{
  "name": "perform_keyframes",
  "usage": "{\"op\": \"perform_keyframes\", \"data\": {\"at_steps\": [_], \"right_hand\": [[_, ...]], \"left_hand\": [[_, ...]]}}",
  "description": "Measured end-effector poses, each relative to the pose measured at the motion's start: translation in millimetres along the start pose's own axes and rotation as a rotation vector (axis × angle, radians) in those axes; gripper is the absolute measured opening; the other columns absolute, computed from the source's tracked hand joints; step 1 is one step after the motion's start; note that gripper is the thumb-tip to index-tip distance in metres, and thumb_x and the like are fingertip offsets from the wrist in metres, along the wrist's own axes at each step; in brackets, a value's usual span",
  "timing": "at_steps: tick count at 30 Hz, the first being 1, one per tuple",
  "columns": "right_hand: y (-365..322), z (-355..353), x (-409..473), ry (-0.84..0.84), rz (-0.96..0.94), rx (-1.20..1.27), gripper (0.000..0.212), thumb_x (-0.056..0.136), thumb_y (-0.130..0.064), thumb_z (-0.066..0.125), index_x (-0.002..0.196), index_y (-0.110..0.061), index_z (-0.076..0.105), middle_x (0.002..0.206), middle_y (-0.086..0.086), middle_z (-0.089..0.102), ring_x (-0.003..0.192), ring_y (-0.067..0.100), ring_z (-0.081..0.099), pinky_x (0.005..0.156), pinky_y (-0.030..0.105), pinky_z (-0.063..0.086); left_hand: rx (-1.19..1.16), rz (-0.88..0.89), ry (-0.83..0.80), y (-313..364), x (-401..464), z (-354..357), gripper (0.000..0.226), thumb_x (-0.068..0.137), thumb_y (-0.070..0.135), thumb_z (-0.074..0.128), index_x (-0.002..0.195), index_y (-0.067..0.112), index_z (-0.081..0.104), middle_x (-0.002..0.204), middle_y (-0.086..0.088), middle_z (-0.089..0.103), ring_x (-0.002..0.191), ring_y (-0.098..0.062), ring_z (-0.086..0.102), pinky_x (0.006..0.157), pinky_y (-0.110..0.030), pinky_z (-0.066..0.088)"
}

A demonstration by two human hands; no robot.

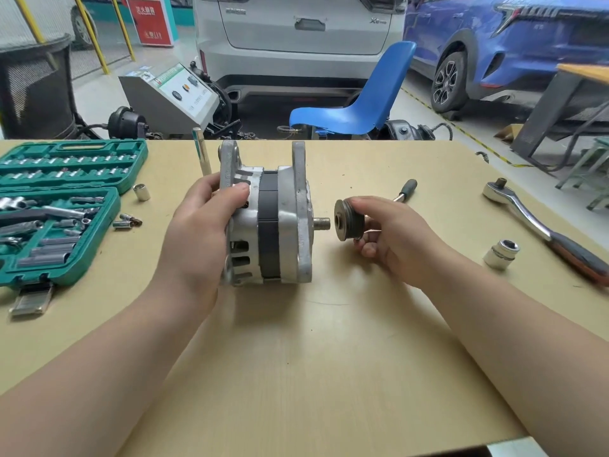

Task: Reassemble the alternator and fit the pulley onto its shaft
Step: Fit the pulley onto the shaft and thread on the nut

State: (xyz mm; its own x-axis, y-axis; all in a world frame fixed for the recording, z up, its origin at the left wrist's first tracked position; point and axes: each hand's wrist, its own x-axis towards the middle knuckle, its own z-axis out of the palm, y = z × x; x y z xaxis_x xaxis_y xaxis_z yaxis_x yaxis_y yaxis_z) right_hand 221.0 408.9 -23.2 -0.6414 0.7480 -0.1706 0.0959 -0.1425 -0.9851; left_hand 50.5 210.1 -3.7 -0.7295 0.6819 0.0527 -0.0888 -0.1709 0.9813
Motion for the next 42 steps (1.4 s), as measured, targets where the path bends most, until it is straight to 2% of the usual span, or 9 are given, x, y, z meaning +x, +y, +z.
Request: {"op": "perform_keyframes", "data": {"at_steps": [7, 12, 16, 21, 25, 29, 32, 38, 42], "right_hand": [[2.4, 2.7, -8.7, -0.072, -0.064, 0.019, 0.020, 0.098, -0.015, 0.068, 0.114, -0.006, 0.073, 0.090, 0.016, 0.066, 0.064, 0.028, 0.052, 0.050, 0.031, 0.046], [2.1, 3.5, -10.1, -0.085, -0.079, 0.082, 0.022, 0.098, -0.016, 0.069, 0.118, -0.006, 0.072, 0.091, 0.016, 0.066, 0.062, 0.028, 0.054, 0.051, 0.029, 0.049], [-0.8, -2.1, -9.0, -0.142, -0.129, 0.082, 0.026, 0.093, -0.021, 0.072, 0.115, -0.008, 0.074, 0.089, 0.016, 0.070, 0.068, 0.030, 0.057, 0.054, 0.031, 0.050], [-1.1, -4.0, -8.8, -0.143, -0.177, 0.051, 0.035, 0.084, -0.029, 0.076, 0.115, -0.012, 0.076, 0.088, 0.012, 0.070, 0.066, 0.028, 0.058, 0.055, 0.031, 0.054], [-2.2, -5.8, -9.2, -0.143, -0.196, 0.021, 0.035, 0.085, -0.029, 0.078, 0.117, -0.015, 0.076, 0.084, 0.011, 0.069, 0.068, 0.030, 0.059, 0.060, 0.034, 0.056], [-3.4, -7.3, -9.6, -0.149, -0.246, -0.060, 0.035, 0.080, -0.032, 0.084, 0.111, -0.019, 0.076, 0.073, 0.007, 0.064, 0.065, 0.029, 0.062, 0.060, 0.035, 0.056], [-2.6, -7.2, -9.6, -0.145, -0.264, -0.076, 0.039, 0.078, -0.033, 0.085, 0.114, -0.021, 0.075, 0.071, 0.005, 0.066, 0.064, 0.029, 0.065, 0.064, 0.038, 0.060], [-1.6, -6.5, -8.8, -0.173, -0.217, -0.034, 0.048, 0.074, -0.036, 0.091, 0.115, -0.015, 0.074, 0.075, 0.009, 0.071, 0.068, 0.031, 0.070, 0.069, 0.040, 0.063], [5.8, 4.1, -8.3, -0.189, -0.195, -0.031, 0.060, 0.071, -0.047, 0.090, 0.118, -0.013, 0.072, 0.076, 0.013, 0.073, 0.068, 0.033, 0.072, 0.071, 0.039, 0.063]], "left_hand": [[0.026, 0.093, 0.055, -14.5, -10.8, 9.9, 0.044, 0.084, 0.056, 0.069, 0.127, 0.045, 0.071, 0.141, -0.007, 0.062, 0.127, -0.039, 0.065, 0.102, -0.073, 0.053], [-0.042, 0.063, 0.023, -12.7, -2.5, 1.7, 0.045, 0.080, 0.047, 0.076, 0.124, 0.035, 0.074, 0.142, -0.020, 0.061, 0.120, -0.043, 0.069, 0.082, -0.055, 0.062], [-0.066, 0.081, -0.076, -16.2, 2.9, -6.8, 0.049, 0.086, 0.043, 0.073, 0.132, 0.027, 0.064, 0.139, -0.024, 0.060, 0.117, -0.042, 0.066, 0.094, -0.069, 0.055], [-0.227, -0.133, -0.138, -16.4, 8.8, -2.5, 0.062, 0.099, 0.066, 0.051, 0.134, 0.018, 0.069, 0.129, -0.009, 0.069, 0.127, -0.036, 0.065, 0.109, -0.058, 0.050], [-0.272, -0.182, -0.132, -17.3, 11.5, 1.9, 0.059, 0.083, 0.071, 0.065, 0.122, 0.028, 0.072, 0.124, -0.005, 0.070, 0.118, -0.030, 0.068, 0.094, -0.048, 0.063], [-0.186, 0.004, -0.026, -21.5, 16.4, -2.0, 0.031, 0.104, 0.060, 0.055, 0.126, 0.041, 0.067, 0.115, 0.003, 0.075, 0.107, -0.024, 0.071, 0.094, -0.050, 0.059], [-0.251, -0.114, -0.025, -19.8, 13.1, 1.9, 0.046, 0.105, 0.060, 0.055, 0.135, 0.030, 0.072, 0.122, -0.002, 0.078, 0.111, -0.029, 0.076, 0.087, -0.048, 0.064], [-0.313, -0.188, -0.103, -16.8, 9.5, 6.9, 0.050, 0.107, 0.054, 0.049, 0.092, 0.028, 0.088, 0.096, 0.001, 0.083, 0.085, -0.019, 0.081, 0.065, -0.034, 0.065], [-0.304, -0.200, -0.142, -19.9, 10.2, 4.1, 0.042, 0.095, 0.058, 0.058, 0.102, 0.028, 0.087, 0.106, -0.001, 0.082, 0.092, -0.022, 0.081, 0.067, -0.037, 0.066]]}}
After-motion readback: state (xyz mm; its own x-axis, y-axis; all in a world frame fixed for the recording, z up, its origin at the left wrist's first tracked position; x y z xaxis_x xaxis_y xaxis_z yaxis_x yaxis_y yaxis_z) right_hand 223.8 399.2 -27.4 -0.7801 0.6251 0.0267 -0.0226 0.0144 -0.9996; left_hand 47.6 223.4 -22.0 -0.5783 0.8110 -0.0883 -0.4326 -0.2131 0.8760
